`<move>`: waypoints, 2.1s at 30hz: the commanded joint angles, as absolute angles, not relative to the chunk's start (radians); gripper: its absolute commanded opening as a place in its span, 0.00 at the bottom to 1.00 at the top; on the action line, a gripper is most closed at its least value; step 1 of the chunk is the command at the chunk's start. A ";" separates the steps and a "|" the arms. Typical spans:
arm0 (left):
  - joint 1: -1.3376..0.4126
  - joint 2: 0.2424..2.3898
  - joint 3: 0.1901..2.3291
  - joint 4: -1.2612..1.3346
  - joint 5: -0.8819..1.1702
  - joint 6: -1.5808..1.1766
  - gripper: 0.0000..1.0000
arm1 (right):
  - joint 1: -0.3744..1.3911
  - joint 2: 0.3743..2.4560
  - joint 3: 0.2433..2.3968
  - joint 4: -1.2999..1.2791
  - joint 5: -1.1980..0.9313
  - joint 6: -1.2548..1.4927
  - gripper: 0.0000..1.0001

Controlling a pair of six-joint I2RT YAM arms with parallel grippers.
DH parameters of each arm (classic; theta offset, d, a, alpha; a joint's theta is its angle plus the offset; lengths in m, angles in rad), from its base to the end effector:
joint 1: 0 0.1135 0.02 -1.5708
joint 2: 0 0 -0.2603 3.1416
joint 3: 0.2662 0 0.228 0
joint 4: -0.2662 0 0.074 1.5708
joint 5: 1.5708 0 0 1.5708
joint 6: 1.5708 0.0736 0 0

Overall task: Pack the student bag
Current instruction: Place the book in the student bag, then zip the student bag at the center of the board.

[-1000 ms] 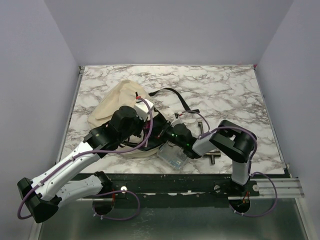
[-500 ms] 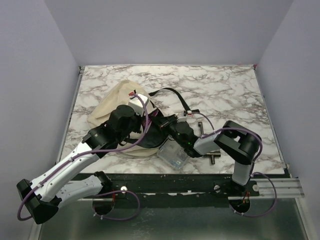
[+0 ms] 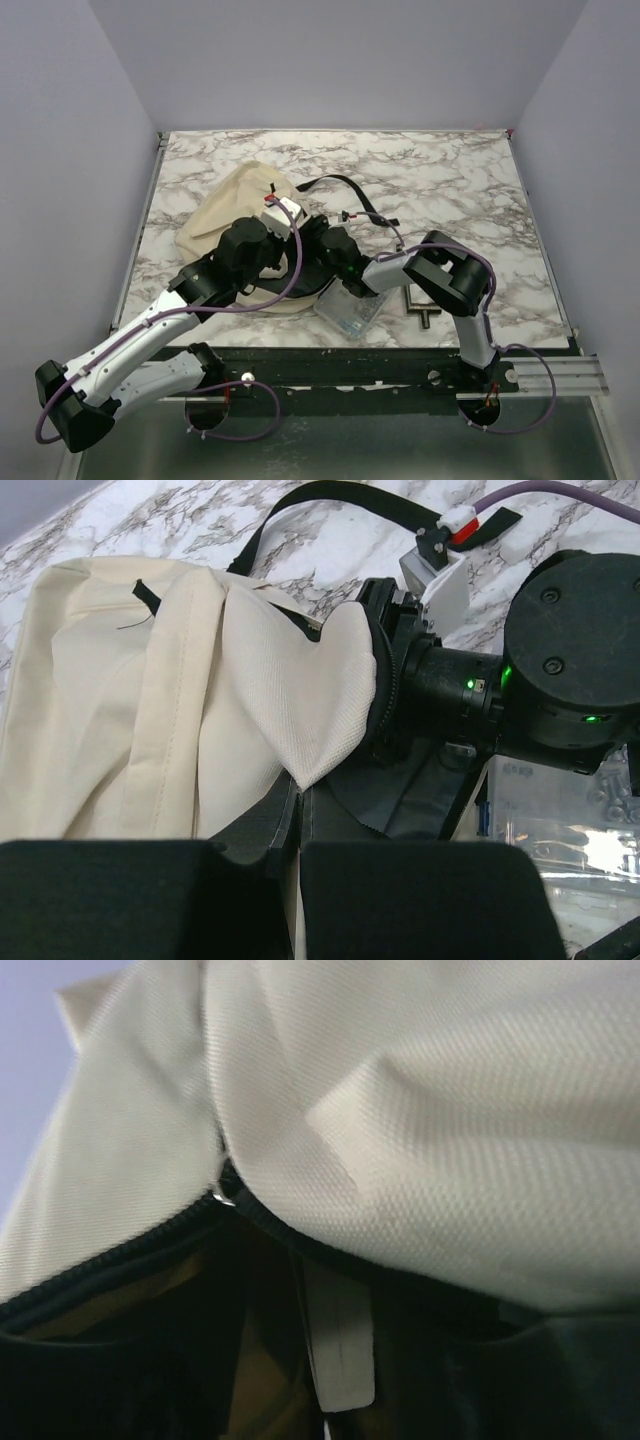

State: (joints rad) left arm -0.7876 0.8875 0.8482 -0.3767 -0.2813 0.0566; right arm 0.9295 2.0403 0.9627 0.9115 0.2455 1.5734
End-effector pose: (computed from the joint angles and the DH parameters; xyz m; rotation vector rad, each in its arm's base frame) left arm 0.1628 -0.1345 0.3082 0.6402 1.8681 -0.1978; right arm 0.2764 0.3404 0.1562 0.8397 1.8504 1.5457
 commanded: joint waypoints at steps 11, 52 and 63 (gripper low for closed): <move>-0.755 0.890 0.794 -0.365 -0.244 -0.113 0.00 | 0.899 1.674 0.873 0.352 -0.117 1.062 0.77; -0.689 0.970 0.522 -0.330 0.160 -0.456 0.00 | 0.657 1.809 1.328 -0.282 -0.327 0.325 0.44; -0.677 0.937 0.509 -0.329 0.158 -0.454 0.00 | 0.657 1.865 1.374 -0.386 -0.265 0.113 0.44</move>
